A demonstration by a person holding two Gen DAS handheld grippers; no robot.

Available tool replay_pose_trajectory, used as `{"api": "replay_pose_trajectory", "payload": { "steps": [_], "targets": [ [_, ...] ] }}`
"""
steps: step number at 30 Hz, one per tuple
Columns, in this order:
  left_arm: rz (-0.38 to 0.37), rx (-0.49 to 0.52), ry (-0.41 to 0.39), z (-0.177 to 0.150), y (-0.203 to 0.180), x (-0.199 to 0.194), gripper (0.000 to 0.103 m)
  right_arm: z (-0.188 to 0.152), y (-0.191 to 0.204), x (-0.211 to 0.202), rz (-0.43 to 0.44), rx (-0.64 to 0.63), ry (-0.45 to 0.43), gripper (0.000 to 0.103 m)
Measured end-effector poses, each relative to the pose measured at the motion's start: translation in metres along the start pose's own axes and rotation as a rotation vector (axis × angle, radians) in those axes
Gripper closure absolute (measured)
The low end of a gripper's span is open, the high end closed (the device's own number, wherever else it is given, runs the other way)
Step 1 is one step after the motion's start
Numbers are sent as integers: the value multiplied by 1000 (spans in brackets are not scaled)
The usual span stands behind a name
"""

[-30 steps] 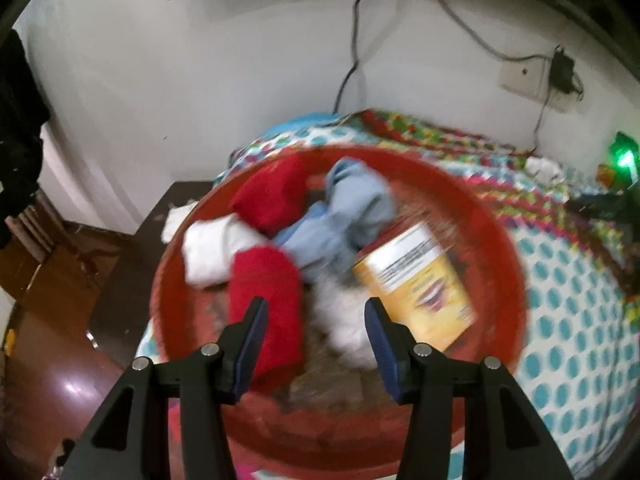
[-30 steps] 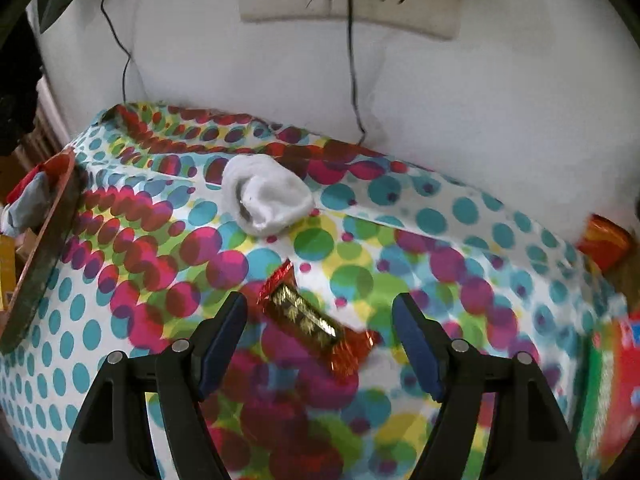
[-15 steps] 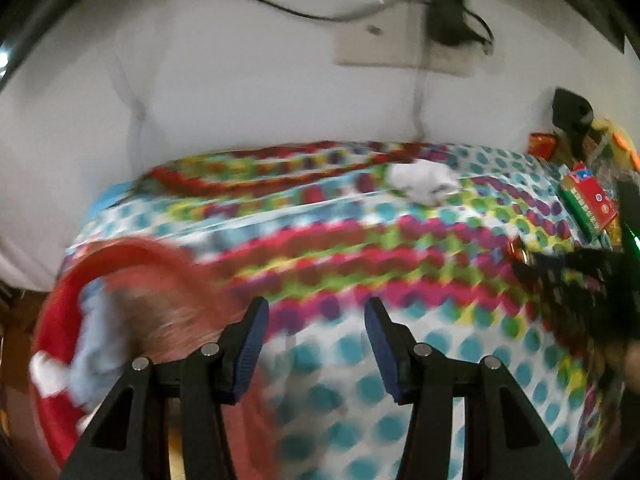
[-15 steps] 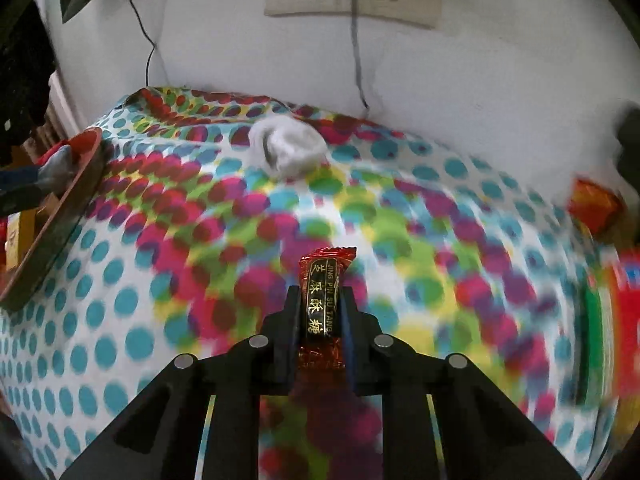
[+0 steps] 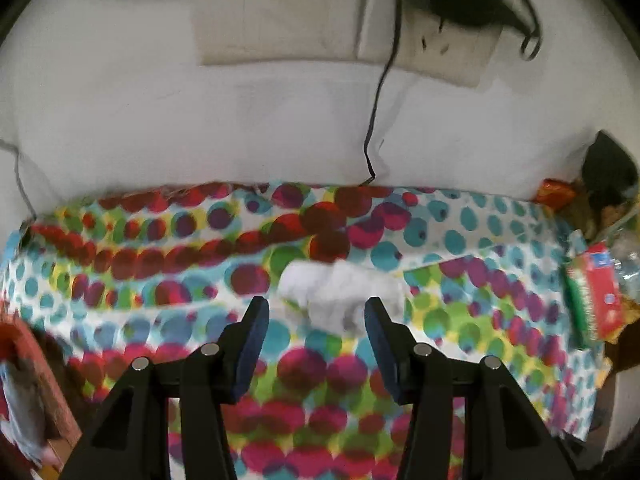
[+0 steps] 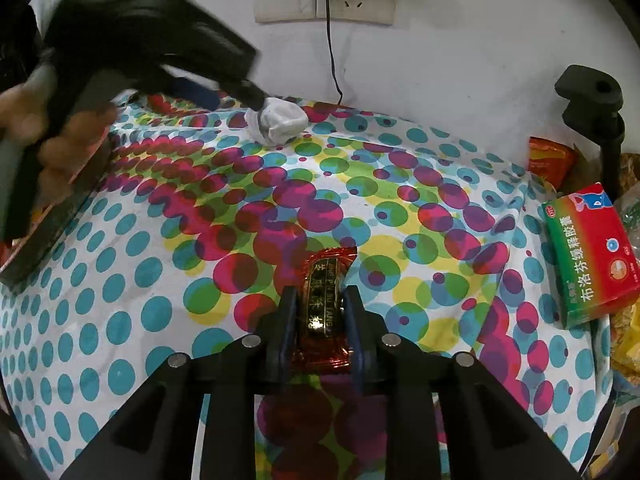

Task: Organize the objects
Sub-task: 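Grasp and lift the white sock with the left tool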

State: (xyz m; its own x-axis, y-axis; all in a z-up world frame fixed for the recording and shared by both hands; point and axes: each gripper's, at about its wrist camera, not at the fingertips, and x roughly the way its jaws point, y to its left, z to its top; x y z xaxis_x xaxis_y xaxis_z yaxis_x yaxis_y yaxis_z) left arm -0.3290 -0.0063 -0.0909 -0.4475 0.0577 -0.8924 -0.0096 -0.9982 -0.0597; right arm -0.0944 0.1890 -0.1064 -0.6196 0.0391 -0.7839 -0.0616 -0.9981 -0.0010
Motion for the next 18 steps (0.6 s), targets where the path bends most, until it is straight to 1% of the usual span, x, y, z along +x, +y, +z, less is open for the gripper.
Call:
{"api": "replay_pose_trajectory", "payload": {
  "steps": [2, 3, 4, 5, 6, 7, 9, 10, 11, 12, 14, 15, 16, 18],
  "targets": [
    [-19, 14, 1, 5, -6, 7, 52, -3, 1, -3, 9, -2, -1, 76],
    [-14, 23, -17, 8, -9, 11, 47, -3, 2, -3, 5, -7, -1, 76],
    [-1, 29, -26, 9, -12, 15, 36, -3, 4, -2, -1, -15, -1, 76],
    [11, 29, -28, 9, -14, 20, 32, -4, 5, -4, -2, -17, -1, 75],
    [14, 27, -20, 8, -14, 25, 31, -4, 5, -4, 0, -16, -1, 75],
    [0, 18, -5, 7, -15, 31, 31, -5, 4, -4, 3, -13, -2, 75],
    [-46, -2, 9, 5, -15, 38, 31, -5, 4, -3, 7, -9, -2, 75],
    [-53, -13, 1, 3, -15, 39, 31, -5, 4, -3, 5, -10, -2, 75],
    [-50, -8, -17, 0, -16, 37, 31, -5, 4, -3, 5, -10, -2, 75],
    [-50, -1, -19, -1, -17, 37, 32, -5, 4, -3, 5, -10, -2, 75],
    [-57, 22, -38, -6, -20, 34, 45, -5, 3, -3, 8, -10, -3, 74],
    [-91, 37, -45, -8, -22, 31, 68, -6, 3, -3, 9, -10, -3, 73],
    [-112, 34, -49, -11, -22, 27, 69, -6, 4, -3, 8, -11, -2, 73],
    [-90, 40, -55, -16, -23, 22, 70, -6, 6, -3, 8, -14, -2, 71]
  ]
}}
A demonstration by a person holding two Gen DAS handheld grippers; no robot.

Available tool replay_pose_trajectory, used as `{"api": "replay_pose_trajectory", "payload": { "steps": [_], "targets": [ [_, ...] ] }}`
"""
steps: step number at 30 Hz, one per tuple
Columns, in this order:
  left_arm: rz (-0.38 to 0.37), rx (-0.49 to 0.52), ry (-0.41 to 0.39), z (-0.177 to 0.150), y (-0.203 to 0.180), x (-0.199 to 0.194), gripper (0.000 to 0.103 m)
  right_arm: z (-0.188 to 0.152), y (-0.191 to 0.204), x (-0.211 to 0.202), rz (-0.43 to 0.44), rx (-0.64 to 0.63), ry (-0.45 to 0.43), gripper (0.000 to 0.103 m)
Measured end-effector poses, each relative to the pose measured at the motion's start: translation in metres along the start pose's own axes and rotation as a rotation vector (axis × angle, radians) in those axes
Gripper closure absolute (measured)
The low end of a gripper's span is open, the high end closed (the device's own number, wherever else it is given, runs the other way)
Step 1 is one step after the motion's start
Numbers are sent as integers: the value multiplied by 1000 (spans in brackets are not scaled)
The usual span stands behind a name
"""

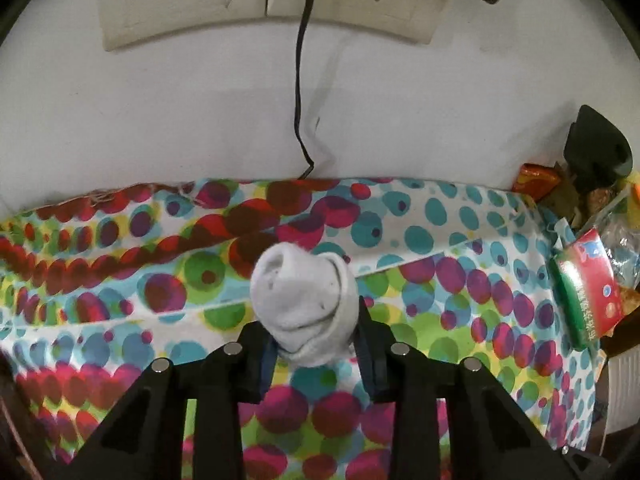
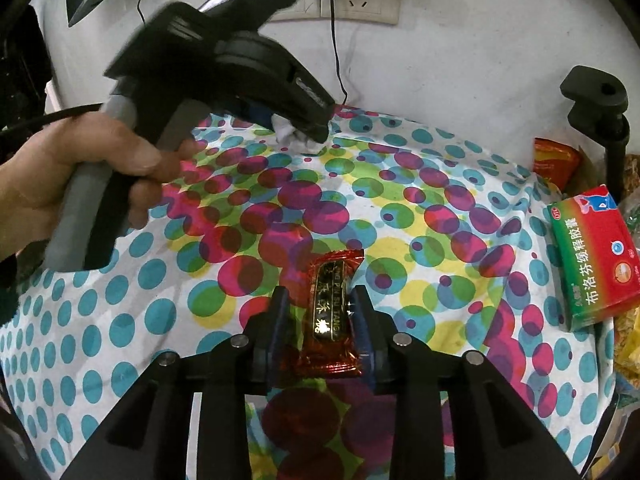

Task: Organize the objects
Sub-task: 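Grasp and lift the white sock with the left tool, then carry the white sock in the left tool over the red tray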

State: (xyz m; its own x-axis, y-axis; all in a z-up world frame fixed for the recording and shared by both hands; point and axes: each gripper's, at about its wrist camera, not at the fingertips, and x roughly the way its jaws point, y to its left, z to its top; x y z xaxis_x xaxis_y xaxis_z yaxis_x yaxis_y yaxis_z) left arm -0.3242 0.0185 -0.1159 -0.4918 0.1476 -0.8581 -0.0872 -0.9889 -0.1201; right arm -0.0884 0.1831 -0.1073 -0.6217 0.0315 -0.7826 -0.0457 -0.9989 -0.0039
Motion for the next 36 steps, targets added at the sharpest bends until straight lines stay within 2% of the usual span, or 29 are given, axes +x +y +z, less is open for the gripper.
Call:
{"api": "replay_pose_trajectory", "payload": {
  "steps": [5, 12, 22, 36],
  "targets": [
    [39, 46, -9, -17, -1, -15, 70, 0, 1, 0, -3, -3, 0, 68],
    [97, 61, -15, -42, 10, -37, 70, 0, 1, -1, -4, -6, 1, 67],
    [86, 74, -26, -81, 16, -70, 70, 2, 1, -2, -4, -9, 1, 67],
    [102, 82, -35, -107, 36, -107, 70, 3, 2, -2, -1, -14, 1, 67]
  ]
}}
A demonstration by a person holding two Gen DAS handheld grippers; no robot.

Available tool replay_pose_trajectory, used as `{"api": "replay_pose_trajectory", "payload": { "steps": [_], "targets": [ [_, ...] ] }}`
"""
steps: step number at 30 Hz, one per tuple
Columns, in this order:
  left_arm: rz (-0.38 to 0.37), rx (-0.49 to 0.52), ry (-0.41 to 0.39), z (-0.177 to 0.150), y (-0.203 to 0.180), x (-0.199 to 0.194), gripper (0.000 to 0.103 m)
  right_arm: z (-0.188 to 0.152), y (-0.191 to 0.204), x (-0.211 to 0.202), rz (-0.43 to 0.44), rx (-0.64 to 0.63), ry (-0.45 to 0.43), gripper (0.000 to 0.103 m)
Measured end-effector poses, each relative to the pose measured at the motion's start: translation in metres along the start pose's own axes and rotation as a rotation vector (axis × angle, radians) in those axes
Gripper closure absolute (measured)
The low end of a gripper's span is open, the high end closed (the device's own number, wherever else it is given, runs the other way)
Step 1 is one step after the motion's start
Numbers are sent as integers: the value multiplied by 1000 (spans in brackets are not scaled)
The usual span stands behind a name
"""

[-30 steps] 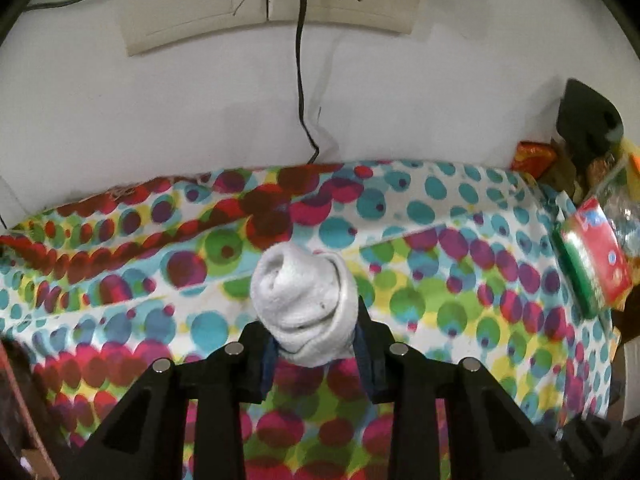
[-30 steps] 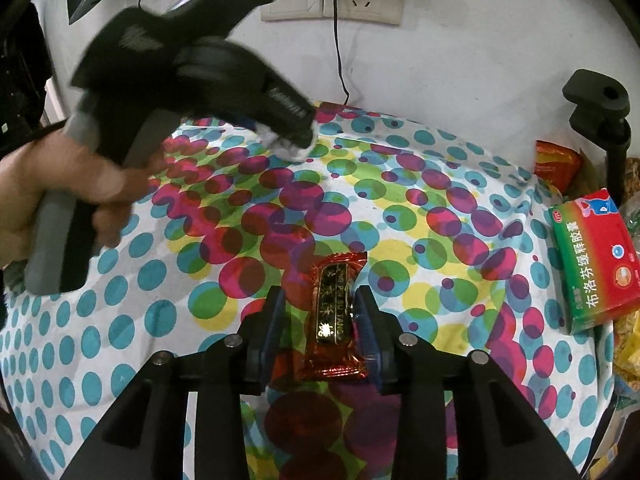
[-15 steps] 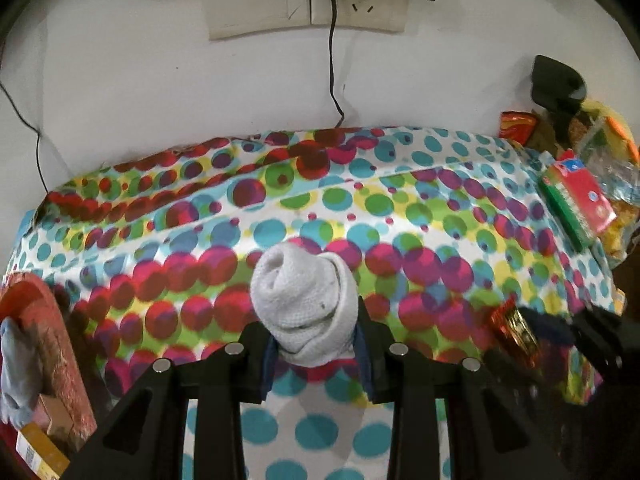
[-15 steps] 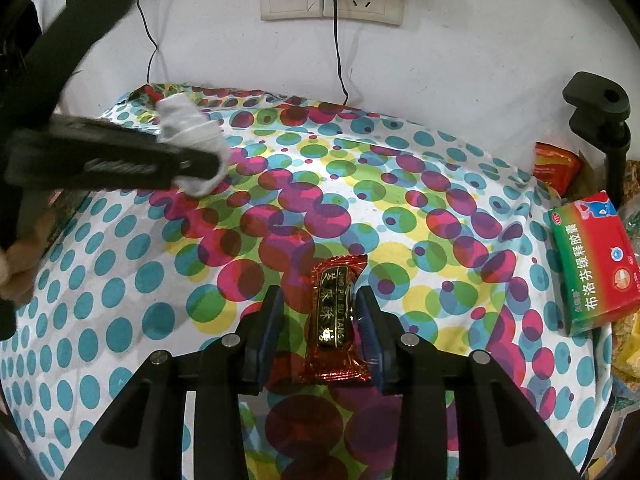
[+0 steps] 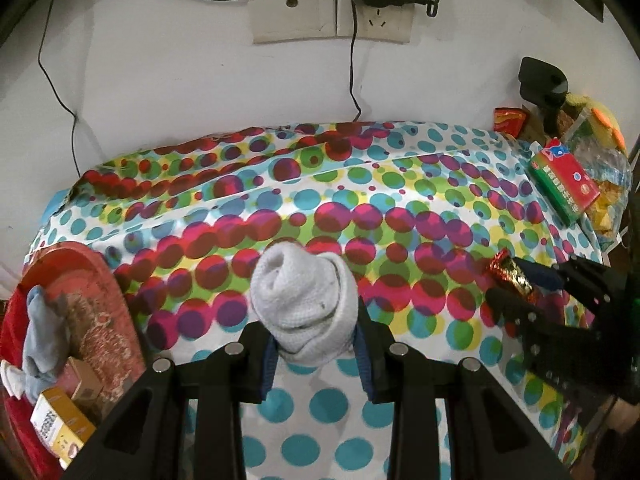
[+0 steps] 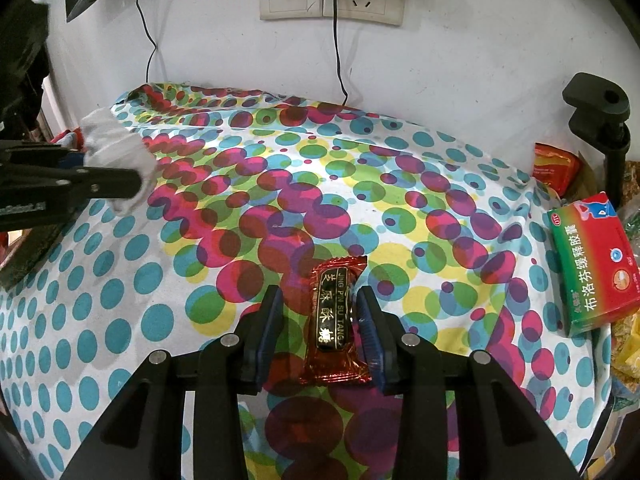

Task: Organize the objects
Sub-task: 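Carry the white sock in the left tool over the red tray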

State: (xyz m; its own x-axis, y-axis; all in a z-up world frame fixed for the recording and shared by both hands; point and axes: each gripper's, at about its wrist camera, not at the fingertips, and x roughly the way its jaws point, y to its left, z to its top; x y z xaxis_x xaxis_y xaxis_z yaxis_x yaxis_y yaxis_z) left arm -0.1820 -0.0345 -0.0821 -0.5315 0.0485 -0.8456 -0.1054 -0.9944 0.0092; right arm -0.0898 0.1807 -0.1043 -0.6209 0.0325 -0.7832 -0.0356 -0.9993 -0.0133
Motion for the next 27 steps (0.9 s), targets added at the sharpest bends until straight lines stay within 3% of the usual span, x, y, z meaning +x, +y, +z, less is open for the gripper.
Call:
{"api": "replay_pose_trajectory", "payload": {
  "steps": [14, 27],
  "targets": [
    [51, 27, -22, -10, 33, -38, 70, 0, -1, 1, 2, -1, 0, 66],
    [119, -46, -18, -25, 96, -60, 70, 0, -1, 1, 3, -4, 0, 64]
  ]
}}
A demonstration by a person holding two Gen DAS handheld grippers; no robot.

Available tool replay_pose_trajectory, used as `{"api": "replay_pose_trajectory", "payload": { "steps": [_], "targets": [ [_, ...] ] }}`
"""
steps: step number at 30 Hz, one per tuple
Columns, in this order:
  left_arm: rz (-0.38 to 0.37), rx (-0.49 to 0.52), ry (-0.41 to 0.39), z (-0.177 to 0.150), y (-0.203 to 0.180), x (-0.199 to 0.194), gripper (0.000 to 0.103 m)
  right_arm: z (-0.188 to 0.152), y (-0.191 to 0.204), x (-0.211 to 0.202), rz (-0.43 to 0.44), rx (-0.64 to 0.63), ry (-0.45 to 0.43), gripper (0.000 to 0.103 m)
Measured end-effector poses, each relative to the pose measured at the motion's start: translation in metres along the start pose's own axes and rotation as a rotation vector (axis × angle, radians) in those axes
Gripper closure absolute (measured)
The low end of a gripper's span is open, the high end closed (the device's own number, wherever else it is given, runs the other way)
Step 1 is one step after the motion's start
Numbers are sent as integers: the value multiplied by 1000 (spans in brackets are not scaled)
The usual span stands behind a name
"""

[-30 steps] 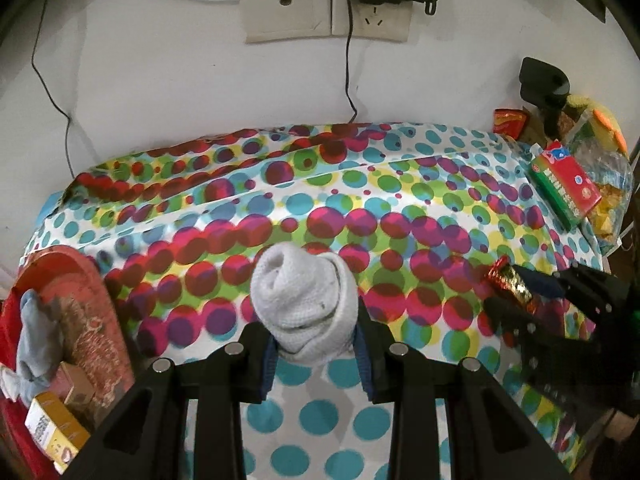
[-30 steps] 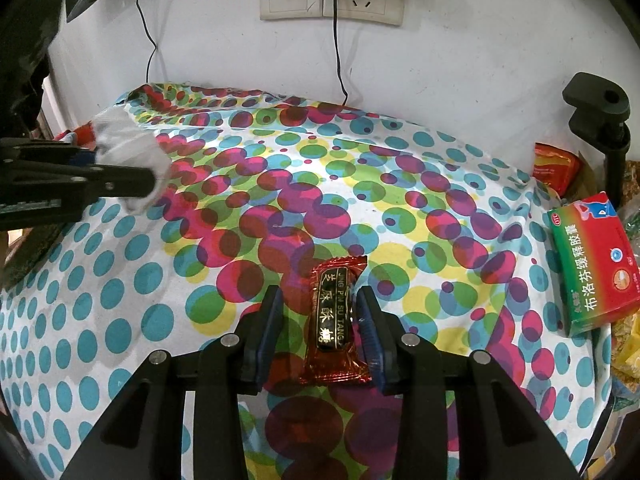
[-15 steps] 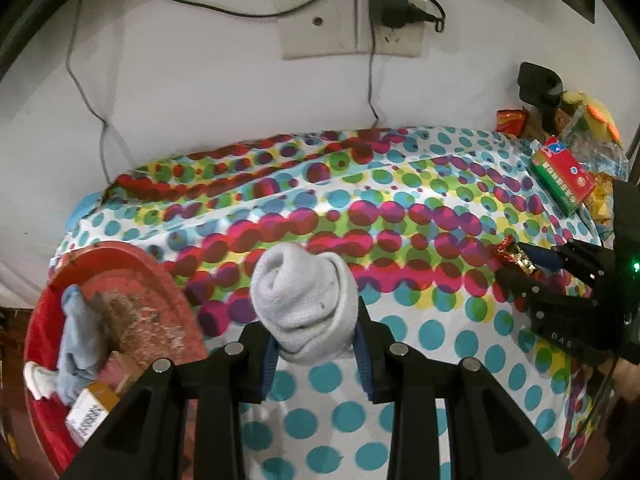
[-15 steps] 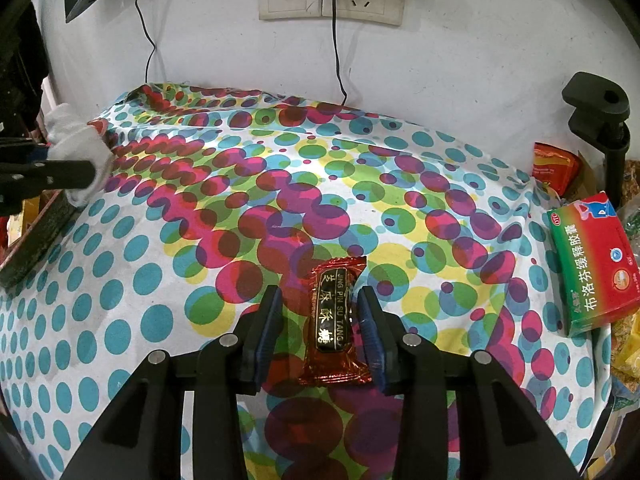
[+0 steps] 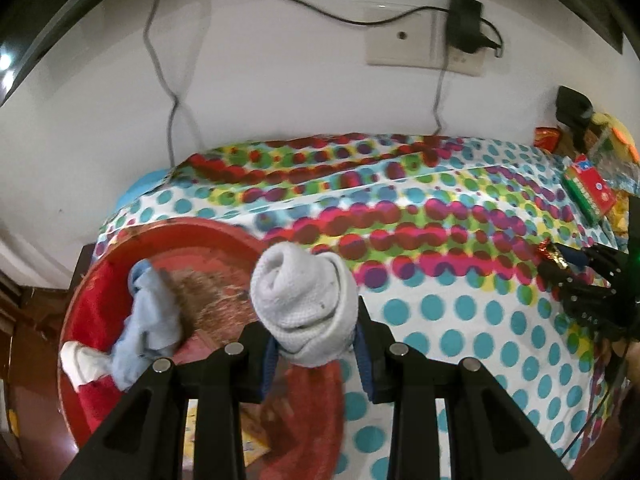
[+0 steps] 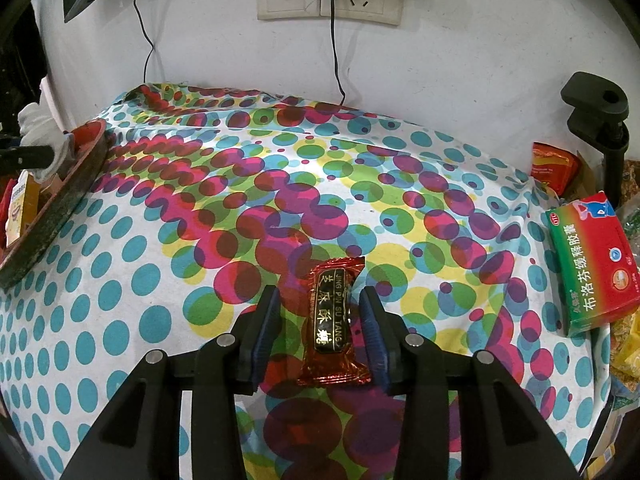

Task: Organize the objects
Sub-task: 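Carry the white sock in the left tool over the red tray, then lower the white sock onto the tray and open the left tool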

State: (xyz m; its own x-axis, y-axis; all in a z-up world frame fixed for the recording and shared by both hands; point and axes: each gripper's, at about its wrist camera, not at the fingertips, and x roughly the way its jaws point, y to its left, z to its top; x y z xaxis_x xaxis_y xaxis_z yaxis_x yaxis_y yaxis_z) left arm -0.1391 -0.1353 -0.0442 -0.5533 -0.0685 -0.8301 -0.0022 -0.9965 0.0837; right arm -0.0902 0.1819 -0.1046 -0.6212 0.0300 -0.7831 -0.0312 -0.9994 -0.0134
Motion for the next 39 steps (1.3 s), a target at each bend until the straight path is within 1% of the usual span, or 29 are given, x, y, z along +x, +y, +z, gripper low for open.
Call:
{"api": "replay_pose_trajectory", "payload": {
  "steps": [3, 7, 13, 16, 22, 23, 29, 33, 35, 37, 39],
  "targets": [
    [25, -13, 1, -4, 18, -3, 70, 0, 0, 0, 0, 0, 0, 64],
    [49, -38, 9, -10, 42, -6, 70, 0, -1, 1, -6, 3, 1, 61],
    [95, -96, 18, -23, 81, -5, 70, 0, -1, 0, -5, 1, 1, 60],
    [106, -126, 27, -30, 100, -3, 70, 0, -1, 1, -4, 2, 1, 60],
    [126, -196, 18, -38, 134, -4, 70, 0, -2, 1, -5, 1, 1, 59],
    [143, -203, 20, -39, 139, -3, 70, 1, -4, 2, -5, 2, 2, 59],
    [149, -267, 24, -49, 165, 1, 68, 1, -3, 1, -5, -1, 1, 58],
    [177, -307, 27, -54, 177, 1, 67, 0, -1, 1, -2, 0, 1, 58],
    [189, -329, 42, -58, 182, 1, 65, 0, -4, 2, 0, 2, 1, 58],
    [190, -353, 30, -63, 187, -3, 60, 0, -3, 2, 0, 2, 1, 58],
    [222, -358, 9, -67, 188, -9, 58, 0, -2, 2, 3, 4, 0, 58]
  ]
}}
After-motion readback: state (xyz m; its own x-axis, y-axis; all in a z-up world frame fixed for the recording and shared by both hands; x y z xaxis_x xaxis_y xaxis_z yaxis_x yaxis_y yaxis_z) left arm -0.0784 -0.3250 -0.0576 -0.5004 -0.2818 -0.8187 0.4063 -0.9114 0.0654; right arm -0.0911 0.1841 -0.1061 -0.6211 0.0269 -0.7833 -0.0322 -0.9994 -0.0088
